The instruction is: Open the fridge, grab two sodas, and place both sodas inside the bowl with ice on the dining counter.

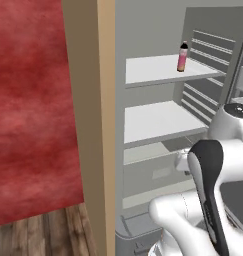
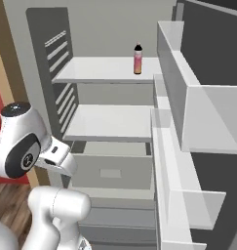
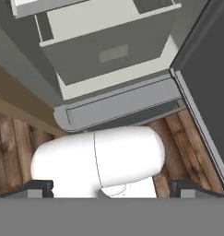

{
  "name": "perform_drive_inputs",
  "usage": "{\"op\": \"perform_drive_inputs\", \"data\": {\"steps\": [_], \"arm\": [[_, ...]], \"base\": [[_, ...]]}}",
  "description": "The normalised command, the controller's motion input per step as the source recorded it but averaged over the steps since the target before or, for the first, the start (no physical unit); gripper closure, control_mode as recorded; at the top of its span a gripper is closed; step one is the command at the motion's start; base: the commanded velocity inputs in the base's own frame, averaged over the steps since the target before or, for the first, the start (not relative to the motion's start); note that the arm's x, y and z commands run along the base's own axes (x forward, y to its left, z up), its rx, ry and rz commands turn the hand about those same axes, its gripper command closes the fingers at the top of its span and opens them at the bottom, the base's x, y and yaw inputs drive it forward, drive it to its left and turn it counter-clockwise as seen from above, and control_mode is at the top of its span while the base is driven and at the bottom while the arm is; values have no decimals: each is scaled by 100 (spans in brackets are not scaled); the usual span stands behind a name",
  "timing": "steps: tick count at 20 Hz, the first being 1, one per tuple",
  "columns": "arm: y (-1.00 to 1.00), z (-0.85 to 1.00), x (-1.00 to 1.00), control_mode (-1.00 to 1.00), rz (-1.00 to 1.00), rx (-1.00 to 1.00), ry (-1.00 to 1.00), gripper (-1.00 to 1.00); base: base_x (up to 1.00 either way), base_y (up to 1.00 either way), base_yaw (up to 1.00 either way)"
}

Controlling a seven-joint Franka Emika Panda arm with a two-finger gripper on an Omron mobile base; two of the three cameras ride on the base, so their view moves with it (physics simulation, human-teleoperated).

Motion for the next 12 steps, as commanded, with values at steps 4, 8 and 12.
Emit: {"op": "perform_drive_inputs", "data": {"steps": [4,8,12], "arm": [[-42,91,0,-100,0,0,-31,-100],[-22,97,11,-100,0,0,-39,-100],[-5,93,35,-100,4,0,-39,-100]], "base": [[0,0,0],[0,0,0],[0,0,0]]}}
